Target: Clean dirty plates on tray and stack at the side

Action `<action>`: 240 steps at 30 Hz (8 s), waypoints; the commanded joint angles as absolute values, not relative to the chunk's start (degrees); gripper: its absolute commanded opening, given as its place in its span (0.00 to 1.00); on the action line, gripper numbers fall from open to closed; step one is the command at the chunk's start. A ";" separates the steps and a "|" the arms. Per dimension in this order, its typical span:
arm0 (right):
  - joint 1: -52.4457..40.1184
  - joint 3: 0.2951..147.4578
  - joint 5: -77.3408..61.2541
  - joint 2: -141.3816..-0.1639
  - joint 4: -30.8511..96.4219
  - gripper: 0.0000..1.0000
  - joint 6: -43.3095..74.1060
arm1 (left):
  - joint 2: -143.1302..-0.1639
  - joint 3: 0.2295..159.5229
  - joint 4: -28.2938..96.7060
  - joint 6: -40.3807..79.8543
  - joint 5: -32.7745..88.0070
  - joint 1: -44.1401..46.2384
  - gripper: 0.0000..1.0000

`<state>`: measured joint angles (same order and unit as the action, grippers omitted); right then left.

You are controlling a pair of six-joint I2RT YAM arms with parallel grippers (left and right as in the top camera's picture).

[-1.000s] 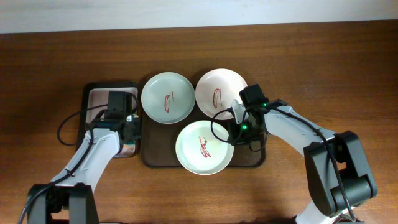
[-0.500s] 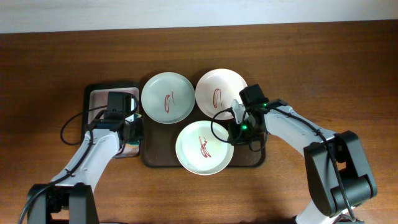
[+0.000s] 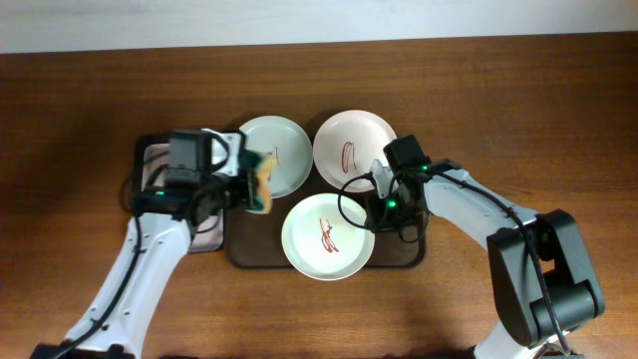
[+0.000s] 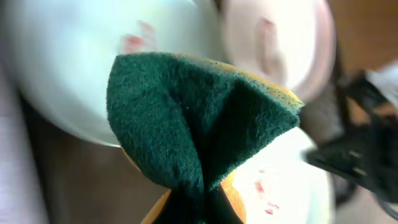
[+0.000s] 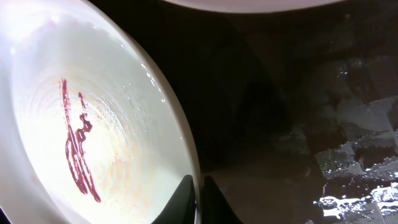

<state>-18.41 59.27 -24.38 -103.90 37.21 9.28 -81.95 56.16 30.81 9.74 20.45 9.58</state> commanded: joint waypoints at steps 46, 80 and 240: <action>-18.76 60.18 -38.68 -104.27 33.71 0.40 9.54 | -98.98 59.29 33.08 36.45 -8.36 32.25 0.00; -28.27 59.35 -15.68 -106.52 29.30 0.38 47.48 | -99.57 59.09 33.28 36.47 -6.92 32.23 0.00; 14.85 73.78 -26.81 -95.33 46.35 0.36 10.44 | -100.33 59.24 34.70 4.23 8.62 -7.14 0.00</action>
